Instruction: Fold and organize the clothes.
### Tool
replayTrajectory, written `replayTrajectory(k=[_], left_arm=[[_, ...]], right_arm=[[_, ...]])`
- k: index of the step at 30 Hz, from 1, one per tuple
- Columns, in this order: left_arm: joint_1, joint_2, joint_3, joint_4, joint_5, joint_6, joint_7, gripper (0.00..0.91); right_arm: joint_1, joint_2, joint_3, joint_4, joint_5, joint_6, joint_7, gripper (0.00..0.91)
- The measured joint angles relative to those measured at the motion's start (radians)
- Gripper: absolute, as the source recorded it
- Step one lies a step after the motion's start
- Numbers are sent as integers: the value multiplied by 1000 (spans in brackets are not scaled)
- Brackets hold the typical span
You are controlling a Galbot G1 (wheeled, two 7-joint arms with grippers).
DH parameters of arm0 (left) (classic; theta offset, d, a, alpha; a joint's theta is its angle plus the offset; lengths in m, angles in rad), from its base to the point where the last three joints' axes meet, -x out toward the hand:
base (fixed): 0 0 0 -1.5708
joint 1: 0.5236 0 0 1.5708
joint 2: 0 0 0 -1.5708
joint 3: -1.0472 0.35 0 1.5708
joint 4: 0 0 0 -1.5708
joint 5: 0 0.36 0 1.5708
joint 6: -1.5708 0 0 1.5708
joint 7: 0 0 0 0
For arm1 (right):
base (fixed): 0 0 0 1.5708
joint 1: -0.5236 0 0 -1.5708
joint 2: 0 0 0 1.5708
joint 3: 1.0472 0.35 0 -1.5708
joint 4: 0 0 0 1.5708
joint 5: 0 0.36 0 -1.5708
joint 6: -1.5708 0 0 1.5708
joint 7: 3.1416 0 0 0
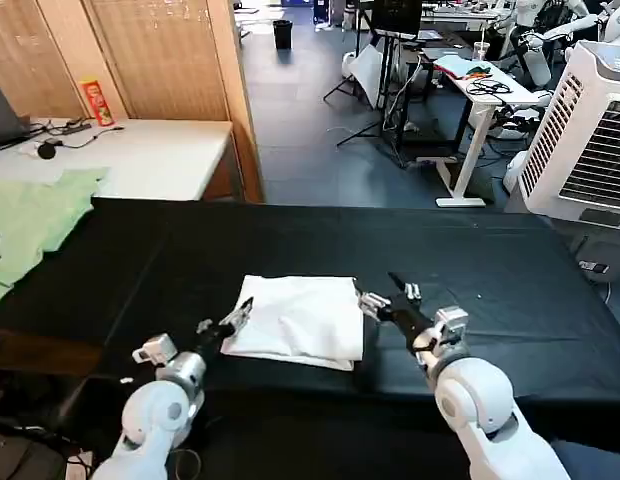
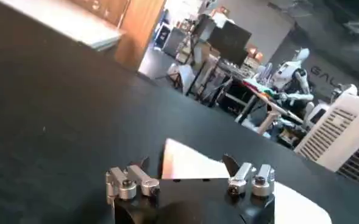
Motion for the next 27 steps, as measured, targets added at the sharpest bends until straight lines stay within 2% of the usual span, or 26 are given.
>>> replayTrajectory(k=[1, 2, 5, 15, 22, 27], left_arm=[[0, 0, 0, 3, -7, 1, 0, 176], [-2, 0, -1, 8, -13, 3, 0, 156], [-7, 0, -1, 14, -30, 9, -2, 0], [-24, -8, 4, 8, -74, 39, -20, 0], [-37, 29, -9, -15, 128, 17, -19, 0], [-25, 127, -54, -43, 271, 5, -12, 0]], right_arm=[[-1, 0, 2, 2, 0, 0, 0, 878], [-1, 0, 3, 5, 0, 0, 0, 878], [-2, 2, 5, 10, 0, 1, 0, 878], [-15, 8, 26, 14, -14, 5, 0, 878], [-34, 9, 53, 15, -51, 5, 3, 878], [-47, 13, 67, 1, -85, 8, 4, 878]])
